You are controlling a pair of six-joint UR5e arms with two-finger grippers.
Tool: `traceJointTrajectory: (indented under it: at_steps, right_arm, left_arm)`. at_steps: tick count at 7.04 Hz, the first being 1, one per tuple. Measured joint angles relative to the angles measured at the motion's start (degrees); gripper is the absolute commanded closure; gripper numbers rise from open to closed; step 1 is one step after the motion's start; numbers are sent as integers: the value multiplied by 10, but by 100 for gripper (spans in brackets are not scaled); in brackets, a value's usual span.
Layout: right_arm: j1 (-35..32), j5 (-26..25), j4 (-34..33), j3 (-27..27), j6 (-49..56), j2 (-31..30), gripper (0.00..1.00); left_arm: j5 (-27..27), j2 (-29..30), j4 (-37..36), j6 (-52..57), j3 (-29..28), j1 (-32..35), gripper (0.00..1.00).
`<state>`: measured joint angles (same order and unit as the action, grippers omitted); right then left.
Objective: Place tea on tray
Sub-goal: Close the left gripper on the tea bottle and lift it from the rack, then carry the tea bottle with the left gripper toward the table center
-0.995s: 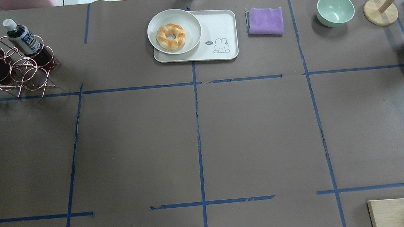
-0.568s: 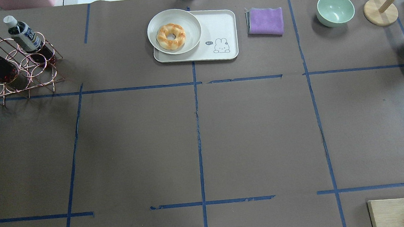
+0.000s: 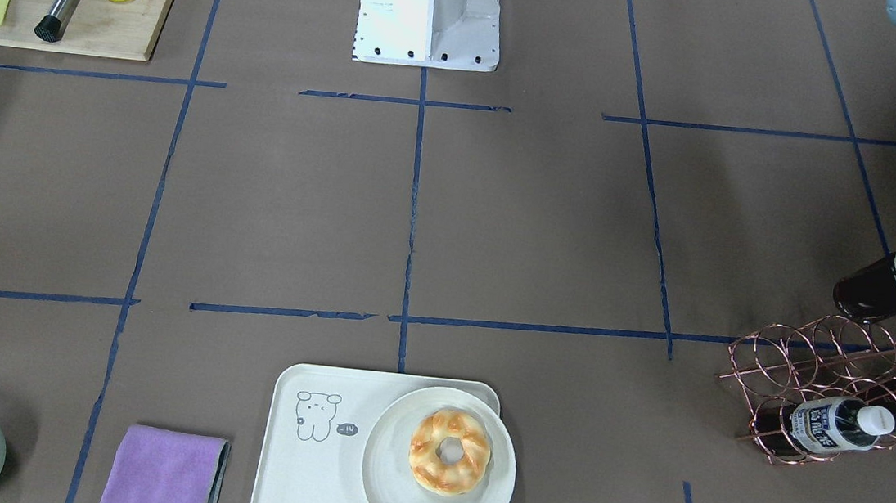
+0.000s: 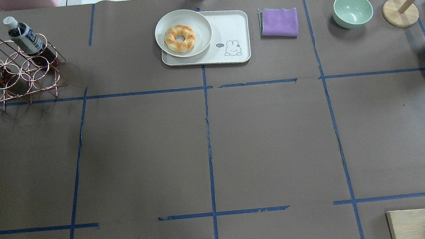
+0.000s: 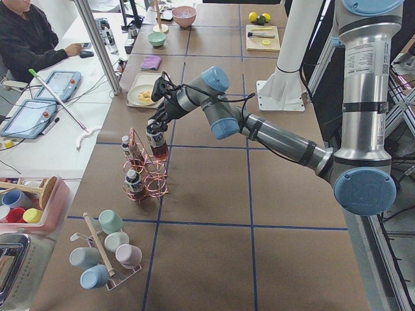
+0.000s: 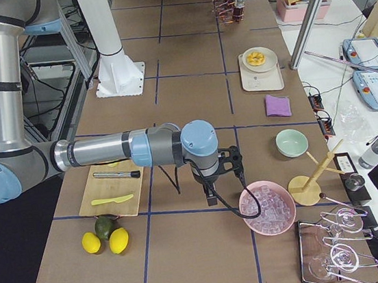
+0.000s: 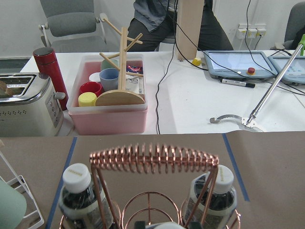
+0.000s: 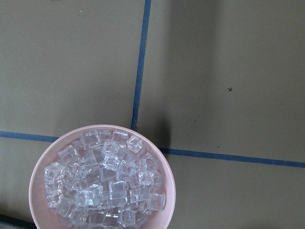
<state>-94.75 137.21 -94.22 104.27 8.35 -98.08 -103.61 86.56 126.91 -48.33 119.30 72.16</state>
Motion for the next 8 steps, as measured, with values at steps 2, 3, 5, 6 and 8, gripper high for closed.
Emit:
traceJointTrajectory:
  at_steps: [2, 3, 5, 6, 8]
  right_arm:
    - [0, 1, 0, 1, 0, 0, 0]
    - [0, 1, 0, 3, 0, 0, 0]
    - [0, 1, 0, 6, 0, 0, 0]
    - [0, 3, 0, 7, 1, 1, 0]
    - [0, 5, 1, 7, 1, 3, 0]
  left_arm:
    - [-1, 25, -117, -7, 75, -18, 100]
    - [19, 52, -176, -21, 106, -55, 100]
    - [117, 130, -293, -83, 137, -175, 100]
    - [168, 189, -364, -116, 141, -244, 100]
    - [254, 287, -462, -173, 130, -368, 100]
